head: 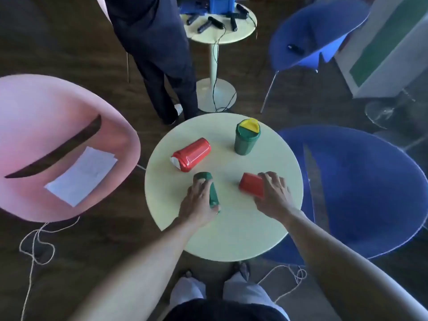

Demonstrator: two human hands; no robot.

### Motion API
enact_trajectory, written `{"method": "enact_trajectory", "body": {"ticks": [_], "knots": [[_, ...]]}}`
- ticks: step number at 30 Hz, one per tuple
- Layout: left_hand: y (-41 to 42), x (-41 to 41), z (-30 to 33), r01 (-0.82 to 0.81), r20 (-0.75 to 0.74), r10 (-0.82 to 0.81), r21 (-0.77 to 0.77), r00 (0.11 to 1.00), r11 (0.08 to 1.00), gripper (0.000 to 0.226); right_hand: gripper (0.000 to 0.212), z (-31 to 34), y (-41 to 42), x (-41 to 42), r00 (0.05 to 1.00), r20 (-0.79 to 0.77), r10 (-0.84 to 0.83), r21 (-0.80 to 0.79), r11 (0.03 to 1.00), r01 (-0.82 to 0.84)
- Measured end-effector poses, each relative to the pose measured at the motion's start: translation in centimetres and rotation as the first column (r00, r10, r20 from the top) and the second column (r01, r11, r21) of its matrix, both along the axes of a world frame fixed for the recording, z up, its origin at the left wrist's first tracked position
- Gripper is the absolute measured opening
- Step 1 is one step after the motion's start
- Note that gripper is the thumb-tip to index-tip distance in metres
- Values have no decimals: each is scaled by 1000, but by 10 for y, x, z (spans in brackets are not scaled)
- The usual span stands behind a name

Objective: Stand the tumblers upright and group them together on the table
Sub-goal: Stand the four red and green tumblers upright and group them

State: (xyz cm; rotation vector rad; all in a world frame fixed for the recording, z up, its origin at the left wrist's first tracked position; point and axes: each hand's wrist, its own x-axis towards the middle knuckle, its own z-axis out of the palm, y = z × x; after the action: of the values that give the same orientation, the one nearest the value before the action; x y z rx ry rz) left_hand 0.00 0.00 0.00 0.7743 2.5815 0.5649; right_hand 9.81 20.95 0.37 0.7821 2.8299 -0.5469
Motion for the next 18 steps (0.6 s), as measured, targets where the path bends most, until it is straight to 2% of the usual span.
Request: {"method": "enact_trajectory", "body": {"ticks": [5, 10, 14, 18], "knots": [[7, 23, -29, -217, -10, 217, -111, 976, 970, 85, 76, -27, 26, 13, 996, 77, 39, 18, 999, -40], [14, 42, -49, -336, 19, 343, -146, 939, 930, 93, 83, -44, 42, 18, 994, 79, 78, -7, 997, -77], [19, 51, -56, -409, 27, 414, -103, 910, 907, 97, 86, -52, 45, 20, 996, 61, 63, -8, 998, -63], [21, 50, -59, -461, 28, 464, -73, 886, 885, 91, 85, -56, 51, 18, 997, 64, 35, -59, 998, -31]]}}
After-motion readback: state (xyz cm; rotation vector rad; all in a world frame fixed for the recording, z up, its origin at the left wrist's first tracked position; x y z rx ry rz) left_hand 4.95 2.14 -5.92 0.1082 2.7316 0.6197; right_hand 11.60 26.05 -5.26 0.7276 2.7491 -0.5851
